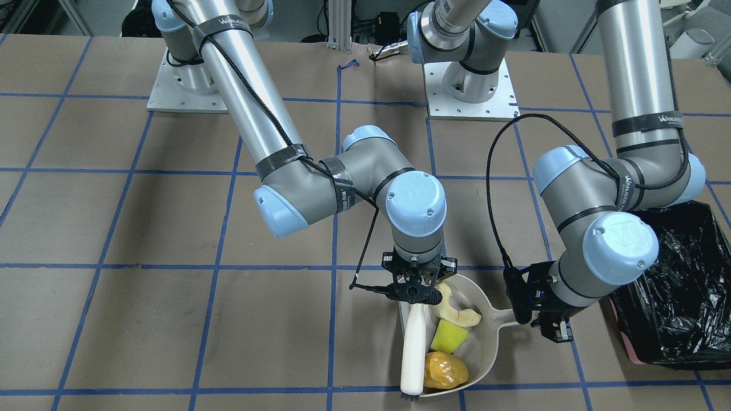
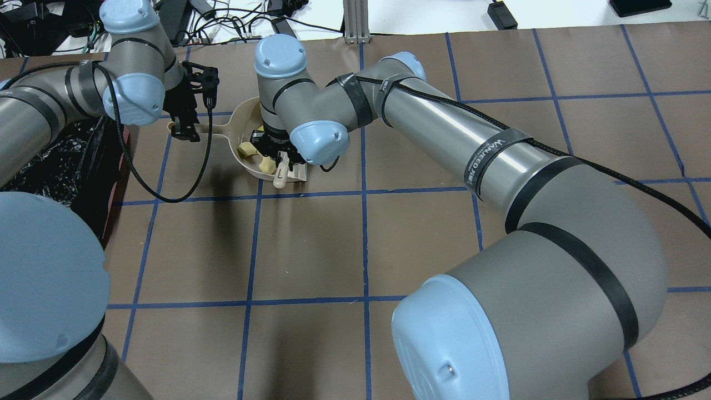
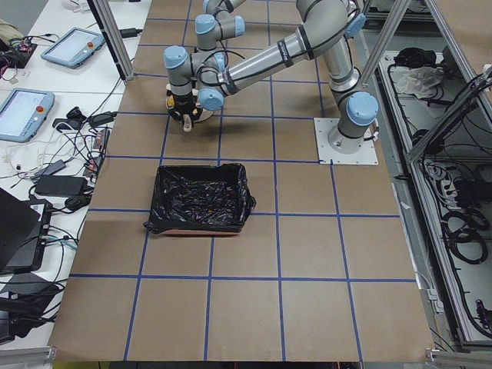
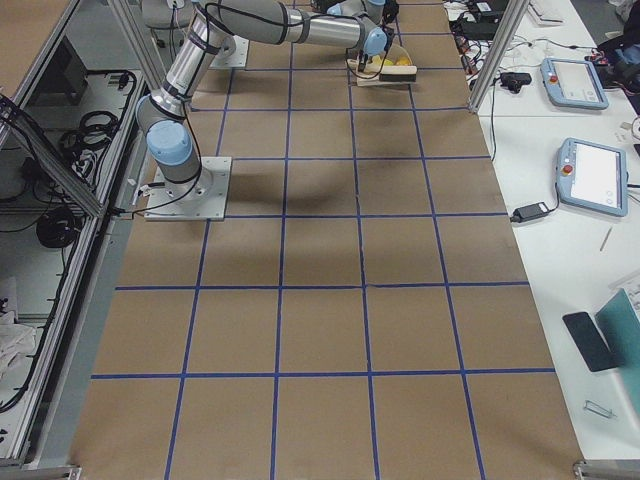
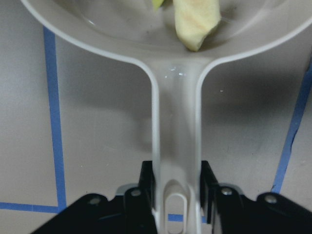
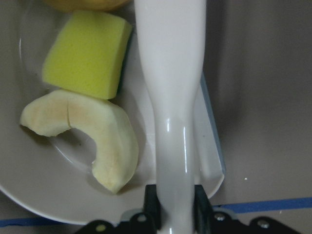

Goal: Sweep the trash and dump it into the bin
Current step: 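Lift the dustpan toward the bin with the left gripper while the right returns the brush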

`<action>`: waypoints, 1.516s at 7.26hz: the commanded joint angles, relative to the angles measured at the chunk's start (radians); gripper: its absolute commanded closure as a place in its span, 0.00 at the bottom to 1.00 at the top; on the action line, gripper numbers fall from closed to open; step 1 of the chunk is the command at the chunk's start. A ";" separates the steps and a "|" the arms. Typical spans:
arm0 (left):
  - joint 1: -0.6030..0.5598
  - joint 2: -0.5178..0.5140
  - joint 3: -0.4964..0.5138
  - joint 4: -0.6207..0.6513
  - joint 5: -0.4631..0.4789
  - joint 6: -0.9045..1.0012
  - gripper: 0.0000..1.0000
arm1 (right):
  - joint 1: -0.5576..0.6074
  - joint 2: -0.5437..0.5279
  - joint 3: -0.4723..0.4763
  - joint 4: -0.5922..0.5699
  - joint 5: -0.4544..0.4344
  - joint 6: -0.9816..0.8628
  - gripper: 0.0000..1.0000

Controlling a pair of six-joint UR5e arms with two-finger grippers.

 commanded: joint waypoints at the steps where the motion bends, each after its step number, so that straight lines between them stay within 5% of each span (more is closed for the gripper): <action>1: 0.000 0.002 -0.001 0.000 -0.002 0.000 0.75 | -0.069 -0.020 0.007 0.016 -0.003 -0.075 1.00; 5: 0.002 0.003 -0.003 0.002 -0.003 0.000 0.76 | -0.207 -0.136 0.053 0.217 -0.028 -0.152 1.00; 9: 0.101 0.029 -0.003 -0.053 -0.187 0.005 0.78 | -0.471 -0.404 0.357 0.257 -0.090 -0.537 1.00; 11: 0.114 0.063 0.016 -0.127 -0.225 0.002 0.79 | -0.626 -0.449 0.435 0.257 -0.182 -0.752 1.00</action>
